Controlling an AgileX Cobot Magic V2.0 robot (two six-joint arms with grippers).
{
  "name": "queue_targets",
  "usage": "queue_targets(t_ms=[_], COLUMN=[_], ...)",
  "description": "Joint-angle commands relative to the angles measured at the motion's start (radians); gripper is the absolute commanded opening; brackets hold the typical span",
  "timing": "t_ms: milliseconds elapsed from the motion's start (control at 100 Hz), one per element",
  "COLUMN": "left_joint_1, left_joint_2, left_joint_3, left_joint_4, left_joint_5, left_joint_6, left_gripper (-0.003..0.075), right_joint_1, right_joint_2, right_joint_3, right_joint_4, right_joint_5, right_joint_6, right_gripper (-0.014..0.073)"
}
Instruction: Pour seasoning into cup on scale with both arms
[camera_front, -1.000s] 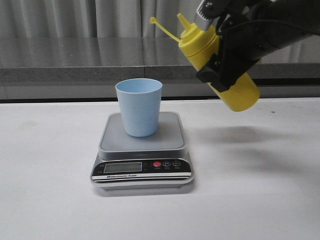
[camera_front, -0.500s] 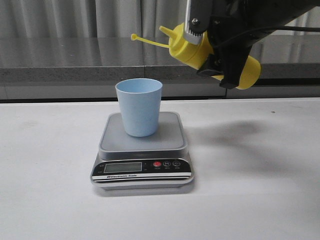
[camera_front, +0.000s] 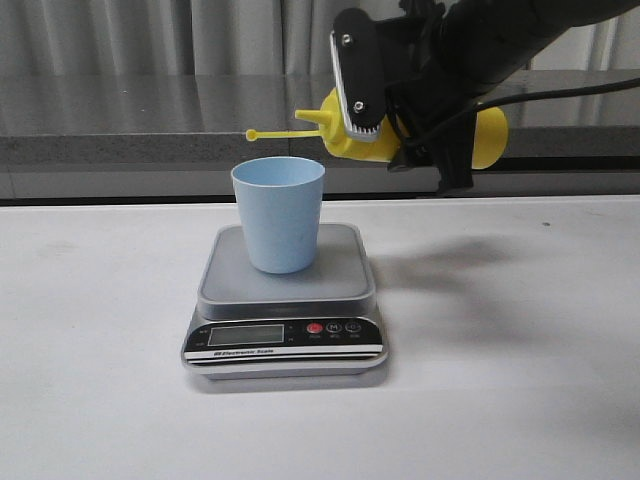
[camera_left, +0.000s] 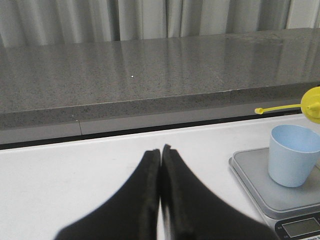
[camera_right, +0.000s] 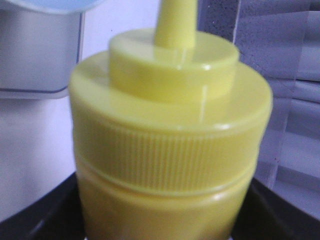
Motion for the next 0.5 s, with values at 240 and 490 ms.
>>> queue_targets(t_ms=[240,490], left_joint_1=[0.002,0.002], left_joint_2=[0.008,0.008], left_joint_3=[-0.025,-0.025], left_joint_4=[-0.004,-0.004], left_joint_5=[-0.077,-0.077], left_joint_6=[-0.003,-0.003], left_gripper=[-0.0018,-0.0018], right_joint_1=[0.039,0.062], right_joint_2=[-0.049,-0.049], right_joint_3=[-0.043,-0.043], right_joint_4=[-0.133,-0.201], right_joint_5=[0.102,0.155], right_joint_6=[-0.006,-0.005], right_gripper=[0.0271,0.0271])
